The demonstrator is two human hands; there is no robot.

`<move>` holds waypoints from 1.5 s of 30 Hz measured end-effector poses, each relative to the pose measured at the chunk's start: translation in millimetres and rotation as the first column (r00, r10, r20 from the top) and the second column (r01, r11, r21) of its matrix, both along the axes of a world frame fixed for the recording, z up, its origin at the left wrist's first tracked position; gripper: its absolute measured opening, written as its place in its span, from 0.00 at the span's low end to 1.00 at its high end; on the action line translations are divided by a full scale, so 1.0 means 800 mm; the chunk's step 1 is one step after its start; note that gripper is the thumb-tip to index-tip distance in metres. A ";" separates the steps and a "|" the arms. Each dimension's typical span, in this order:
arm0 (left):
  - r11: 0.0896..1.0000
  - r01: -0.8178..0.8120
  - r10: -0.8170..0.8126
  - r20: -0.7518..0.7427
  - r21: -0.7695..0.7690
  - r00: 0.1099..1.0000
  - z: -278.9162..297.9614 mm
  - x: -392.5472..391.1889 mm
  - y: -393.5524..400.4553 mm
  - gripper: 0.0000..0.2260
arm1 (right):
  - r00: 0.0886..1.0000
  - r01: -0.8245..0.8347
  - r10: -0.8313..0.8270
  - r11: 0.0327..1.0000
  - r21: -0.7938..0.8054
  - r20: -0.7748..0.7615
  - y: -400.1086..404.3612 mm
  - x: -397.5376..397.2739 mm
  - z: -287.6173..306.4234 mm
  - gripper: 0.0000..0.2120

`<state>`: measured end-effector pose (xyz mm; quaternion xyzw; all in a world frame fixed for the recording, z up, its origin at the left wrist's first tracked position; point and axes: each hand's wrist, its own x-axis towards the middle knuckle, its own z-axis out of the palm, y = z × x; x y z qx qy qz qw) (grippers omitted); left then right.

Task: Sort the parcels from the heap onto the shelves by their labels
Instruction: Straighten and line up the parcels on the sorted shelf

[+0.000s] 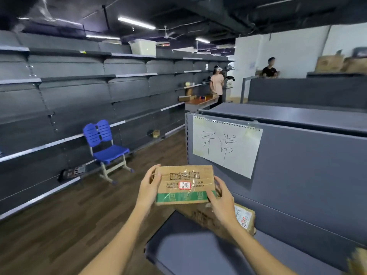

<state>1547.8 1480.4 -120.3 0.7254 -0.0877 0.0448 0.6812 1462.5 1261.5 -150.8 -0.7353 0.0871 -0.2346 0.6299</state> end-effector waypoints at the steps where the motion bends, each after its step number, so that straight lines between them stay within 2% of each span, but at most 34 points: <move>1: 0.999 0.040 -0.040 -0.002 0.001 0.999 -0.002 0.015 0.000 0.11 | 0.999 0.045 -0.045 0.999 0.005 0.001 0.006 0.005 -0.001 0.20; 4: 0.987 0.156 -0.157 -0.023 -0.026 0.987 -0.007 0.050 0.003 0.11 | 0.991 0.136 -0.136 0.990 0.038 -0.013 0.025 0.008 -0.001 0.19; 10: 0.949 0.310 -0.313 -0.058 -0.054 0.948 -0.015 0.078 0.005 0.12 | 0.958 0.281 -0.284 0.958 -0.058 -0.044 0.039 0.008 -0.004 0.20; 14: 0.942 0.315 -0.326 -0.088 -0.114 0.941 -0.020 0.084 0.006 0.17 | 0.944 0.315 -0.322 0.943 -0.103 -0.067 0.046 0.004 -0.010 0.21; 17: 0.945 0.285 -0.311 -0.169 -0.163 0.935 -0.040 0.076 0.010 0.13 | 0.916 0.374 -0.388 0.918 -0.131 -0.102 0.062 -0.009 -0.028 0.20; 21: 0.962 0.254 -0.270 -0.240 -0.096 0.932 -0.088 0.058 0.025 0.09 | 0.862 0.469 -0.489 0.870 -0.152 -0.136 0.096 -0.035 -0.074 0.20; 24: 0.967 0.250 -0.251 -0.262 -0.038 0.932 -0.125 0.053 0.043 0.07 | 0.854 0.455 -0.486 0.871 -0.187 -0.188 0.121 -0.054 -0.106 0.22; 28: 0.951 0.307 -0.277 -0.344 0.036 0.897 -0.160 0.054 0.059 0.10 | 0.855 0.394 -0.439 0.896 -0.204 -0.276 0.145 -0.064 -0.144 0.24; 31: 0.936 0.345 -0.287 -0.409 0.074 0.866 -0.180 0.061 0.058 0.18 | 0.830 0.409 -0.455 0.890 -0.203 -0.324 0.158 -0.065 -0.159 0.23; 36: 0.889 0.416 -0.298 -0.446 0.193 0.844 -0.192 0.070 0.036 0.17 | 0.763 0.417 -0.495 0.868 -0.267 -0.415 0.156 -0.054 -0.179 0.12; 39: 0.872 0.423 -0.282 -0.453 0.246 0.846 -0.200 0.080 0.025 0.16 | 0.733 0.425 -0.525 0.850 -0.311 -0.432 0.145 -0.040 -0.199 0.26; 45: 0.849 0.456 -0.291 -0.484 0.267 0.825 -0.208 0.107 0.012 0.16 | 0.678 0.396 -0.536 0.843 -0.366 -0.503 0.127 -0.018 -0.207 0.36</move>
